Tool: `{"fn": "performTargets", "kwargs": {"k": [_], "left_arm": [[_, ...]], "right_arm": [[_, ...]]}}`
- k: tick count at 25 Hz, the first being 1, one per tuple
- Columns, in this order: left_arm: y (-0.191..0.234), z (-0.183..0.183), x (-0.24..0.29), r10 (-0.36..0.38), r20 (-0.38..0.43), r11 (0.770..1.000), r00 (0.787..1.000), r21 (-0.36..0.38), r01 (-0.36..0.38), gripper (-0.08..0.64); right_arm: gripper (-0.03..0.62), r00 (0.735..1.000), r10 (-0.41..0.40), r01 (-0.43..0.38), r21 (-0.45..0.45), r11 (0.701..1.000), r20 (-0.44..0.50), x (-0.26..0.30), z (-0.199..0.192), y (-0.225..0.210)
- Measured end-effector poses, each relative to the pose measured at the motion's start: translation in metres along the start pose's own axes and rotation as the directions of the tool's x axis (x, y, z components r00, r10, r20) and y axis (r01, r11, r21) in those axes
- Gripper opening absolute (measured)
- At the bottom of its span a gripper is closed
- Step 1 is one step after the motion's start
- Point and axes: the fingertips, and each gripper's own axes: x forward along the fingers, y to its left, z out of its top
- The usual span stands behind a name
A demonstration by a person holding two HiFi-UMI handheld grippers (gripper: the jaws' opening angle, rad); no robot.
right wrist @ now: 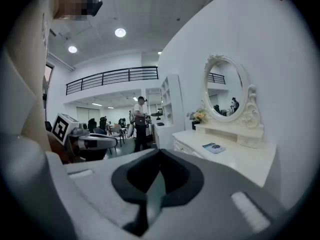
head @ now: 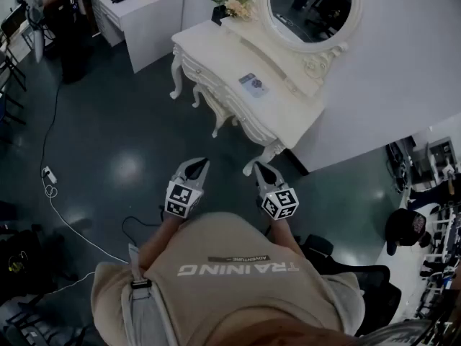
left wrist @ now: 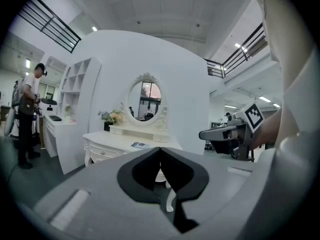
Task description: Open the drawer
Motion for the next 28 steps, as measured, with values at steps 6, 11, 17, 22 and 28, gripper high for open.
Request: {"fn": "performTargets", "kwargs": {"k": [6, 11, 17, 22, 28], "left_arm": [[0.023, -0.019, 0.013, -0.055, -0.069, 0.998, 0.996, -0.035, 0.053, 0.008], [0.046, -0.031, 0.027, -0.099, -0.085, 0.995, 0.991, -0.006, 0.099, 0.008], [0.049, -0.045, 0.062, -0.126, -0.111, 0.992, 0.986, -0.023, 0.125, 0.008], [0.073, -0.022, 0.085, -0.049, -0.111, 0.999, 0.993, -0.021, 0.047, 0.008], [0.104, -0.004, 0.152, -0.020, -0.145, 0.994, 0.989, -0.110, 0.004, 0.008]], "right_arm": [[0.003, 1.000, 0.008, -0.008, -0.026, 1.000, -0.022, 0.036, 0.004, -0.002], [0.003, 0.998, -0.048, 0.049, -0.010, 0.999, 0.027, 0.059, 0.001, -0.008], [0.003, 0.990, -0.119, 0.126, 0.098, 0.987, -0.075, 0.069, -0.050, -0.040], [0.003, 0.990, -0.072, 0.080, 0.059, 0.995, -0.123, 0.111, -0.046, -0.068], [0.003, 0.989, 0.026, -0.009, 0.122, 0.992, -0.143, 0.179, -0.042, -0.112]]}}
